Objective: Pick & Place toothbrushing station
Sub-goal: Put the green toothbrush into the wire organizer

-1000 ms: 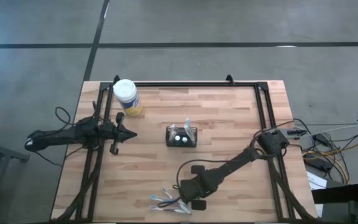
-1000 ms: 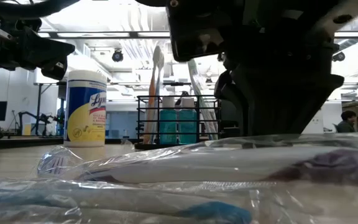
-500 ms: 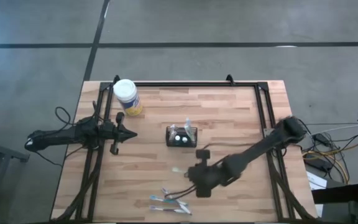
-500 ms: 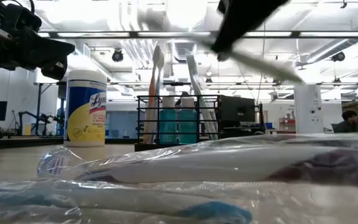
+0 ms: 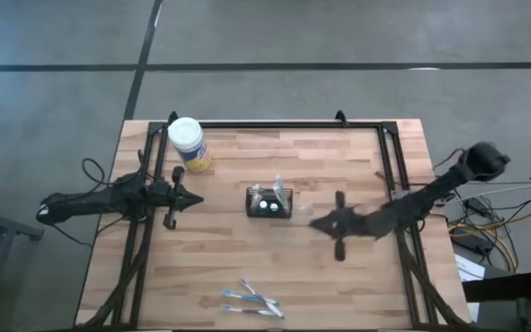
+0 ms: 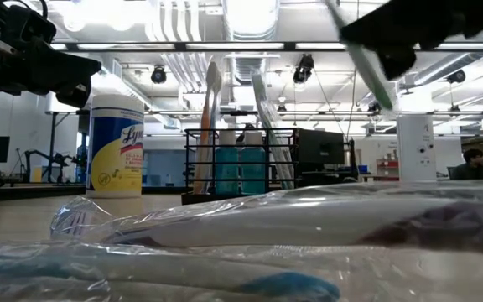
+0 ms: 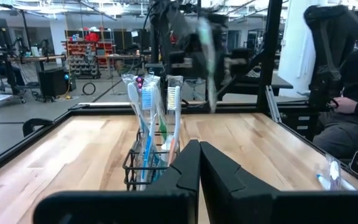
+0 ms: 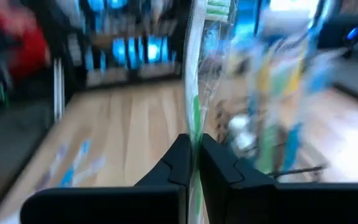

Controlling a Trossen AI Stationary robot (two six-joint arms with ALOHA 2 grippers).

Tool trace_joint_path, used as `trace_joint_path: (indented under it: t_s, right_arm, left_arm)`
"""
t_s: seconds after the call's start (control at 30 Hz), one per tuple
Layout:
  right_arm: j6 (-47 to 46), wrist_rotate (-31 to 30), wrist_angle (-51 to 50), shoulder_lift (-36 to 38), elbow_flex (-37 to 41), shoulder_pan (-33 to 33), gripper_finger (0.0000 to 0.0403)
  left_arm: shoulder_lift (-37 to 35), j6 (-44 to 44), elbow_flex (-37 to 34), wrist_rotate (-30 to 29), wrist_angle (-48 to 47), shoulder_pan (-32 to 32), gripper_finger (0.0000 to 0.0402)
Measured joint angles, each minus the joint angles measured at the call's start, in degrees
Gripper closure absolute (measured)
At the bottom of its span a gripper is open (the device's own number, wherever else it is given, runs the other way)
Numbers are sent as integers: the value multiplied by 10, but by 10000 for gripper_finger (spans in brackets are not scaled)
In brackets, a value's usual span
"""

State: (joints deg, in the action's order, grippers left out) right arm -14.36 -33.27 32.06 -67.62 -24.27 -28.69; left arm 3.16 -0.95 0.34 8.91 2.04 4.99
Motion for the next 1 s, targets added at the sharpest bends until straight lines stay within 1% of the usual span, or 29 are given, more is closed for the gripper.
trace_joint_path:
  t_s: [0.07,0.2,0.27,0.37,0.5,0.6,0.7,0.8,0.93,1.0]
  right_arm:
    - [13,-5,76,42,56,3,391]
    - [48,-17,150,105,135,2,390]
    - [65,-25,184,136,160,3,390]
    - [82,-32,202,166,189,2,390]
    - [97,-53,217,183,199,4,390]
    - [119,-55,247,174,191,14,390]
    - [144,-7,268,145,158,33,390]
    - [166,33,267,101,111,56,390]
    - [212,42,268,29,47,82,390]
    - [227,63,270,-3,17,98,390]
  left_arm:
    - [0,0,0,0,0,0,390]
    - [0,0,0,-7,0,0,390]
    - [0,1,0,-8,0,0,390]
    - [0,1,0,-9,0,0,390]
    - [0,1,0,-9,0,0,390]
    - [0,3,0,-10,0,0,390]
    - [0,9,0,-11,0,0,390]
    - [0,9,0,-17,-1,0,390]
    - [0,9,0,-17,-1,0,390]
    - [0,9,0,-17,-1,0,390]
